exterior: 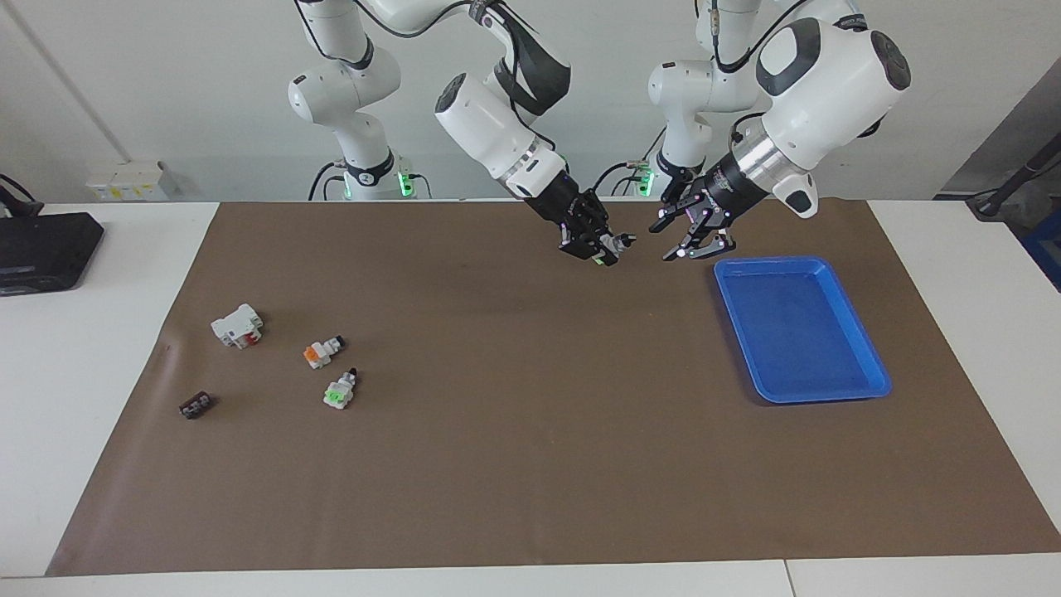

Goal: Turn and place switch with both arms
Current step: 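Turn the switch with the right gripper while the left gripper approaches, then close the left gripper on the green switch held by the right gripper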

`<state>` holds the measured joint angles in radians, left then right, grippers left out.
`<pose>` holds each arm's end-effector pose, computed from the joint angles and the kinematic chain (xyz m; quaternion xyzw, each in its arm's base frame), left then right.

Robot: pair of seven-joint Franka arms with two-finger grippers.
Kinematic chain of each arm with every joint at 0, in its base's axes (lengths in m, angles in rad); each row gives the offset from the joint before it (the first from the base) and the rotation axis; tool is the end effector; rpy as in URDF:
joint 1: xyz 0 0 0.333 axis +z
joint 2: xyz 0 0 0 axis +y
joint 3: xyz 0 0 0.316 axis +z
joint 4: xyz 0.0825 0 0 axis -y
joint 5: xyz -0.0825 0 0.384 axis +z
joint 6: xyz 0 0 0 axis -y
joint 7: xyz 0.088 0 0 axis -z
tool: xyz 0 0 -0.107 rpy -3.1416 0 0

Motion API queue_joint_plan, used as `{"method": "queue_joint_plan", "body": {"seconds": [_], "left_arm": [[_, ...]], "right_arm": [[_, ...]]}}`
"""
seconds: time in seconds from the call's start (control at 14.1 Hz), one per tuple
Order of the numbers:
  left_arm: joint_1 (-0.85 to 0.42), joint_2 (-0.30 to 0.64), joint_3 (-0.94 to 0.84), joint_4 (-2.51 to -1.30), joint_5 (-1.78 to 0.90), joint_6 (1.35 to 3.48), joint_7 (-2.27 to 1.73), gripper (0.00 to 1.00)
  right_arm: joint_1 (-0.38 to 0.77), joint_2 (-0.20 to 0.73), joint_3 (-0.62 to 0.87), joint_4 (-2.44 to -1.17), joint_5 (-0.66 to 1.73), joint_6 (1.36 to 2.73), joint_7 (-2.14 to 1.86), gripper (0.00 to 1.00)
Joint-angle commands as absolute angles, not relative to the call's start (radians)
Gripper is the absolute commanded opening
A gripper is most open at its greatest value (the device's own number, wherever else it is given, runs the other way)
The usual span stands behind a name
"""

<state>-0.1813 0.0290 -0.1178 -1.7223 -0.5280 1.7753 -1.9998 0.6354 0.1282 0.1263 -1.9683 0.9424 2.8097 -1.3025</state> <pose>0.5386 -0.2110 0.5657 0.5990 0.7580 -0.2305 0.1160 0.4792 0.3990 0.4739 -0.7303 -0.5331 -0.3764 0.2020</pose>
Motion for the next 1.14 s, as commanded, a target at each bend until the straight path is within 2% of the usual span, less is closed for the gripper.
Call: {"method": "queue_joint_plan", "body": {"seconds": [0.0, 0.35, 0.5, 0.71, 1.06], "left_arm": [[-0.206, 0.032, -0.11, -1.712, -0.538, 1.715, -2.031, 0.5], [-0.198, 0.031, -0.11, -1.697, -0.535, 1.591, -2.031, 0.49], [-0.201, 0.029, -0.109, -1.697, -0.537, 1.585, -2.031, 0.49], [-0.207, 0.028, -0.11, -1.701, -0.54, 1.585, -2.037, 0.42], [-0.225, 0.026, -0.11, -1.707, -0.538, 1.6, -2.155, 0.41]], "right_arm": [[0.635, 0.143, 0.129, -1.954, 0.923, 2.833, -1.285, 0.0], [0.635, 0.141, 0.129, -1.954, 0.923, 2.833, -1.284, 0.0], [0.635, 0.143, 0.129, -1.954, 0.923, 2.833, -1.282, 0.0], [0.635, 0.143, 0.129, -1.954, 0.923, 2.835, -1.282, 0.0], [0.635, 0.143, 0.129, -1.954, 0.923, 2.835, -1.282, 0.0]]}}
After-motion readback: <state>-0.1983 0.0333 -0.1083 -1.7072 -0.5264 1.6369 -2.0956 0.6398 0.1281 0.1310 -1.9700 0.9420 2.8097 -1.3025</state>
